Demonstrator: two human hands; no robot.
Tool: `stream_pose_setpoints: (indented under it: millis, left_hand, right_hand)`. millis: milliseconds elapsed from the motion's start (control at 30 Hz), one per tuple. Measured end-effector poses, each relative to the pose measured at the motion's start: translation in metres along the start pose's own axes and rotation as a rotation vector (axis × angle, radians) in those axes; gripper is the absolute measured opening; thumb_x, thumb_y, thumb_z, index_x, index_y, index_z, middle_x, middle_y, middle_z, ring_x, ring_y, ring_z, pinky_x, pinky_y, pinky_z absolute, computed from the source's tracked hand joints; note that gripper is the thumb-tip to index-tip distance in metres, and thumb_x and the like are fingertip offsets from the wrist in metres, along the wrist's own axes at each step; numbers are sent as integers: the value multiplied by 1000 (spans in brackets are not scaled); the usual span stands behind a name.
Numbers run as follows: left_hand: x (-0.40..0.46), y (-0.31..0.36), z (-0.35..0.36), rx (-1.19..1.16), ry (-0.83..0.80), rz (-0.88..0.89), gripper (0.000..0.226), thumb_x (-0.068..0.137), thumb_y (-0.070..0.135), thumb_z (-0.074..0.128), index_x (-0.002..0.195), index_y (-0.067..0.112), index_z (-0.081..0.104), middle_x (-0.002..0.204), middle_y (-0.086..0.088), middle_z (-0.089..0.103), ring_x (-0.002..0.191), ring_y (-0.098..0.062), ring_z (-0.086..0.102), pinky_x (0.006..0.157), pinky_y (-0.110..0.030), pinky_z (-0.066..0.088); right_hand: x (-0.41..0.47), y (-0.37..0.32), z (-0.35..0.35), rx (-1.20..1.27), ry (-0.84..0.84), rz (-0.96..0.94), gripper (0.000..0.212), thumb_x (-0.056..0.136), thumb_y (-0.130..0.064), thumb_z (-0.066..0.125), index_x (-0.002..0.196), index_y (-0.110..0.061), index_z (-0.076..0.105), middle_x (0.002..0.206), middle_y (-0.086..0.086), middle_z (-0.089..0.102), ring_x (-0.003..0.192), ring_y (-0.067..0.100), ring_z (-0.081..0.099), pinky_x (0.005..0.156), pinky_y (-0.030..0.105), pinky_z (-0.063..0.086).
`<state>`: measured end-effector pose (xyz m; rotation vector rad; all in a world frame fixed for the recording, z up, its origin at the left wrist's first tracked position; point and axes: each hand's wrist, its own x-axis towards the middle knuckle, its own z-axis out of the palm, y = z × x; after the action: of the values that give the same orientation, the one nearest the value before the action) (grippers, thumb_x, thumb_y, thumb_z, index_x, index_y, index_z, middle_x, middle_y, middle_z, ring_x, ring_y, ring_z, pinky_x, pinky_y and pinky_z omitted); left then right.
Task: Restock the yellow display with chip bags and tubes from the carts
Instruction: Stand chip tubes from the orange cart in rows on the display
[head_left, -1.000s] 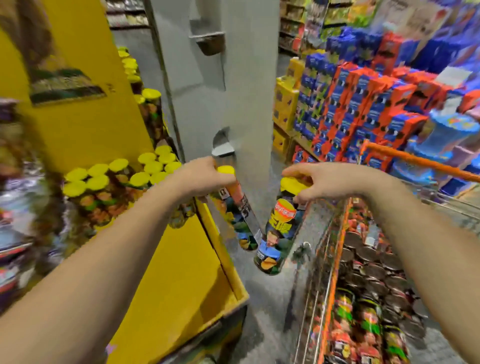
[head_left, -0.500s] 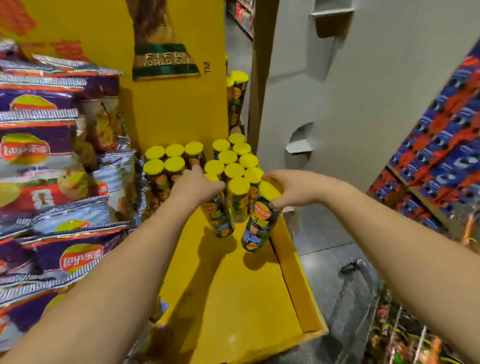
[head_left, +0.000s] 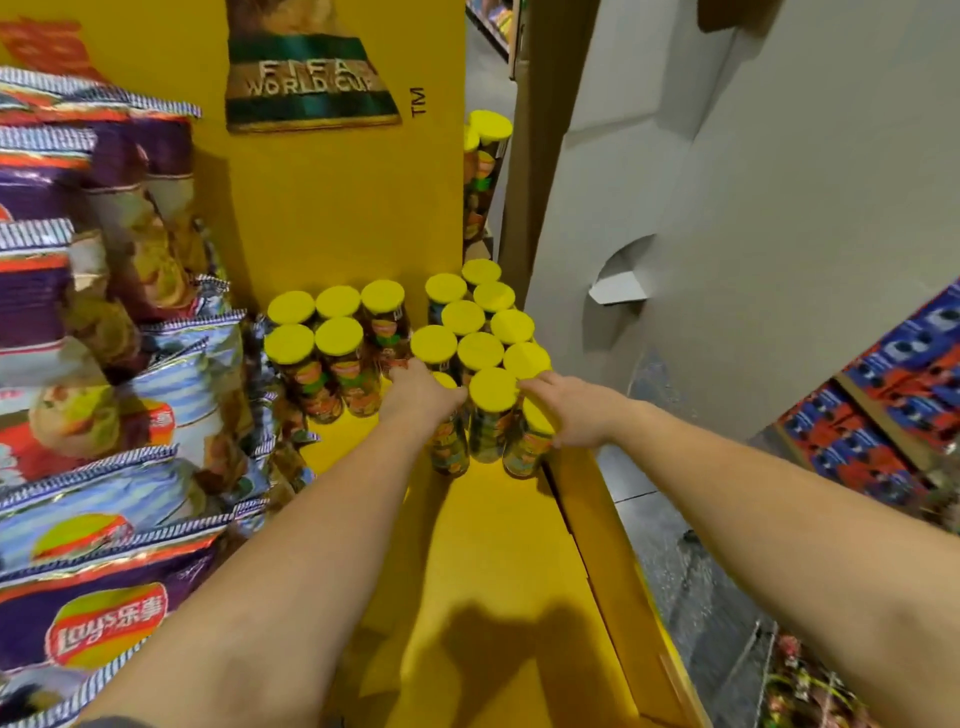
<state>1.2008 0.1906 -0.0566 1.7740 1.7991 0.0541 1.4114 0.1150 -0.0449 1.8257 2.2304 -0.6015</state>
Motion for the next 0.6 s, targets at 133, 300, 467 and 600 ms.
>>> stream_pose_setpoints:
  millis: [133,300,467,600]
  left_hand:
    - [12,5,8,-11,22,-1,87,83,56,66,142,3,28,140,-20,36,123,-40,48,87,-45,46]
    - [24,3,19,-113,-12,-50,87,86,53,65,146,6,23,146,-19,32,126,-41,45,91,-48,45]
    - [23,-1,29,-292,-38,-93,72,95,42,57,146,5,22,145,-21,36,125,-42,46,91,-46,45]
    - [22,-3,33,-419,-42,-136,74,94,41,57,148,7,20,146,-20,37,125,-43,47,97,-49,46]
  right_hand:
    - [12,5,2,-24,20,-36,91,81,-27,74,153,-17,19,152,10,29,136,31,34,109,38,34]
    - [15,16,19,-113,62,-25,84,83,-31,70,152,-20,24,154,5,28,137,30,29,105,43,38]
    - [12,18,40,-129,219,74,73,86,-20,63,150,-18,28,152,15,28,133,38,30,99,50,43]
    - [10,16,46,-152,270,125,70,88,-23,63,150,-18,29,148,14,34,129,36,36,97,46,43]
